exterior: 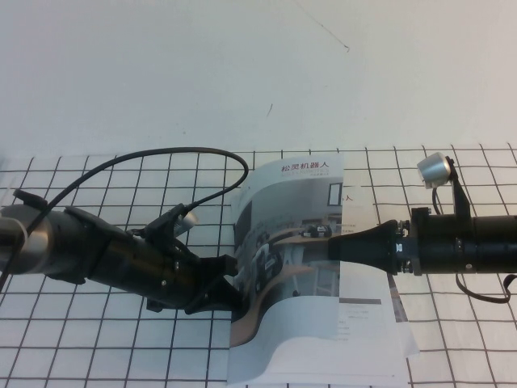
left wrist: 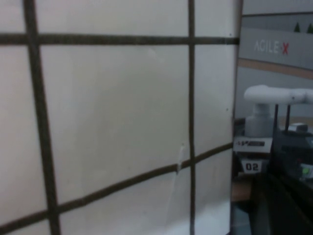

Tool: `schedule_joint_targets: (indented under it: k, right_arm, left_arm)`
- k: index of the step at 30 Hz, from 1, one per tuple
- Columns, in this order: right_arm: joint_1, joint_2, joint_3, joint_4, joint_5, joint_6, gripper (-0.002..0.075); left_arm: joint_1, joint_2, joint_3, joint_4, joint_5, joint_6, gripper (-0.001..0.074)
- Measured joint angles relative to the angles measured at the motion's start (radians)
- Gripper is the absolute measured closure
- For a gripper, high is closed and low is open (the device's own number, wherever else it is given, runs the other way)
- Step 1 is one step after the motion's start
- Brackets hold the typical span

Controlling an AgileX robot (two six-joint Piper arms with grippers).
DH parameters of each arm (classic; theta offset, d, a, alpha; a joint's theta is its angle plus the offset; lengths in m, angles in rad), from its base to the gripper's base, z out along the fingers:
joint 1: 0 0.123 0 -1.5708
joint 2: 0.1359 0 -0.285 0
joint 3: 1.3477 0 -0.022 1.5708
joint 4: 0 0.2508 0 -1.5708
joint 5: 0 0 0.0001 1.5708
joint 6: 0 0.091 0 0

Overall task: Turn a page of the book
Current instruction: Open the closed book

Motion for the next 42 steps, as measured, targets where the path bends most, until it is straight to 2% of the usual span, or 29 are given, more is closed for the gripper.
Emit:
schedule_joint_targets:
  k: [9, 15, 27, 31, 35, 37, 39, 42]
  right_arm:
    - [0.000, 0.000, 0.000, 0.000, 0.000, 0.000, 0.0350]
    - [0.000, 0.000, 0.000, 0.000, 0.002, 0.000, 0.0350]
    - [0.002, 0.000, 0.000, 0.000, 0.003, 0.000, 0.0350]
    - [0.002, 0.000, 0.000, 0.000, 0.003, 0.000, 0.0350]
    - [0.002, 0.000, 0.000, 0.000, -0.020, 0.003, 0.0350]
    - [0.002, -0.002, 0.000, -0.008, -0.095, 0.012, 0.0350]
    - [0.005, -0.014, 0.000, -0.045, -0.177, 0.025, 0.0350]
    - [0.021, -0.052, 0.000, -0.110, -0.289, 0.054, 0.0350]
  left_arm:
    - [0.001, -0.009, 0.000, 0.007, -0.004, 0.019, 0.0738]
    - [0.001, -0.088, 0.004, 0.047, -0.025, 0.023, 0.0738]
    - [-0.004, -0.464, 0.006, 0.120, -0.011, 0.043, 0.0738]
    - [-0.006, -0.622, 0.006, 0.283, 0.002, 0.010, 0.0738]
    - [-0.006, -0.712, 0.006, 0.610, 0.007, -0.220, 0.0738]
    - [-0.006, -0.715, 0.006, 0.786, 0.032, -0.343, 0.0738]
    - [-0.006, -0.682, 0.006, 0.886, 0.055, -0.409, 0.0738]
    - [-0.006, -0.588, 0.006, 0.933, 0.060, -0.437, 0.0738]
